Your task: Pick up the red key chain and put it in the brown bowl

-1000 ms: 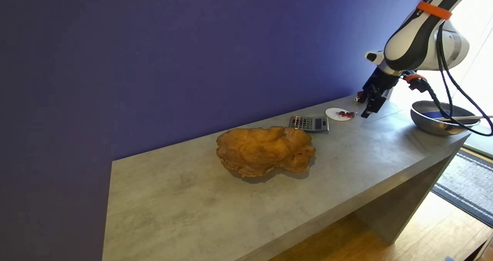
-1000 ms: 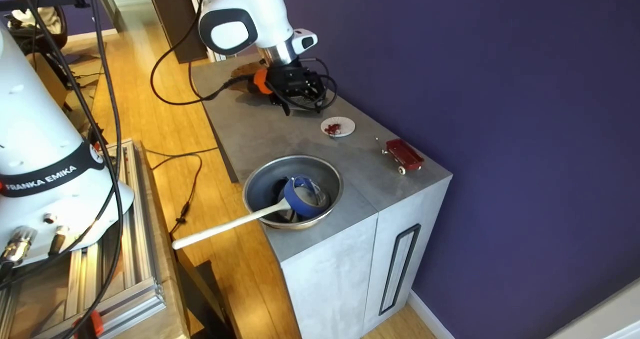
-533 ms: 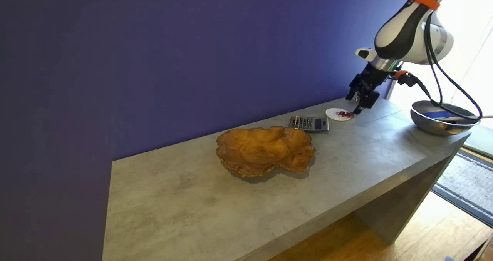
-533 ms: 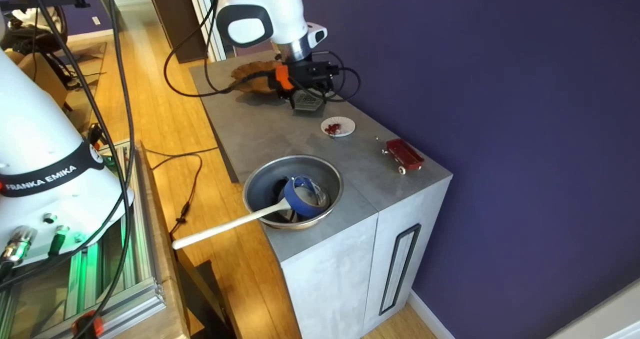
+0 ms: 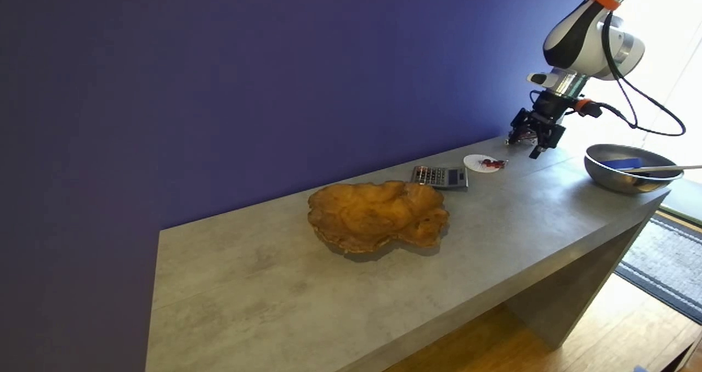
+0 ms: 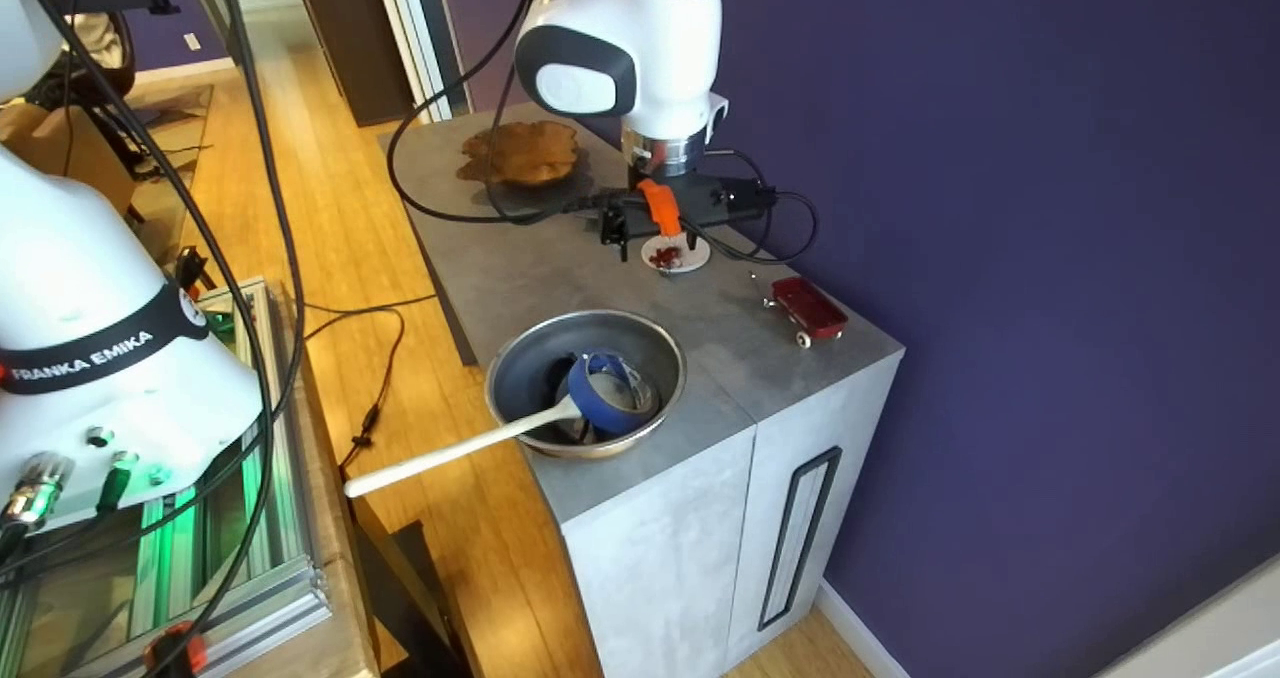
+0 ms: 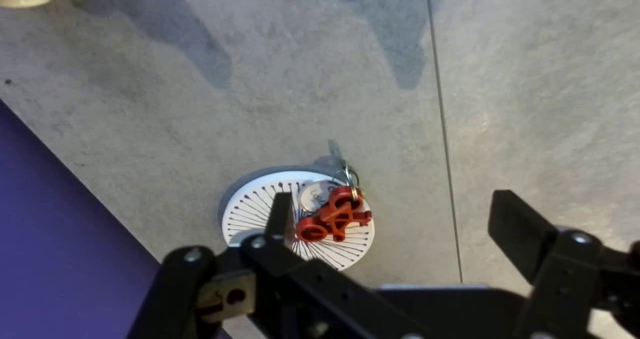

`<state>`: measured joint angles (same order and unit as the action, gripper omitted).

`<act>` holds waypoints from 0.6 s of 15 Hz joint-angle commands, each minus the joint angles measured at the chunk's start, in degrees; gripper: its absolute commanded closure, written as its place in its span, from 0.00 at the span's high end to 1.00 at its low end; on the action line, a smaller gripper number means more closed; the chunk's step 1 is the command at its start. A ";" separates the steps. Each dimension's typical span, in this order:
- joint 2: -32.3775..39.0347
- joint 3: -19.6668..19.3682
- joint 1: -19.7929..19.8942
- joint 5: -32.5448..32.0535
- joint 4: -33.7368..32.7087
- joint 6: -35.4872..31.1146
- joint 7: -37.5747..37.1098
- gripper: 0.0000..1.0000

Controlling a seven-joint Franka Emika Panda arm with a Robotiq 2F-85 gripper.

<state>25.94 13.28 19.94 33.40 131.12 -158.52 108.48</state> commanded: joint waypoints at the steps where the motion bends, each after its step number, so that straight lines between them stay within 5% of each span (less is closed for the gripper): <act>1: 0.14 1.71 -0.66 3.62 0.42 -3.82 -3.08 1.00; 9: 4.78 0.86 -6.06 5.94 0.81 -18.32 -13.47 1.00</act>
<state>29.27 14.92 15.35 38.61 131.91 -173.73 96.85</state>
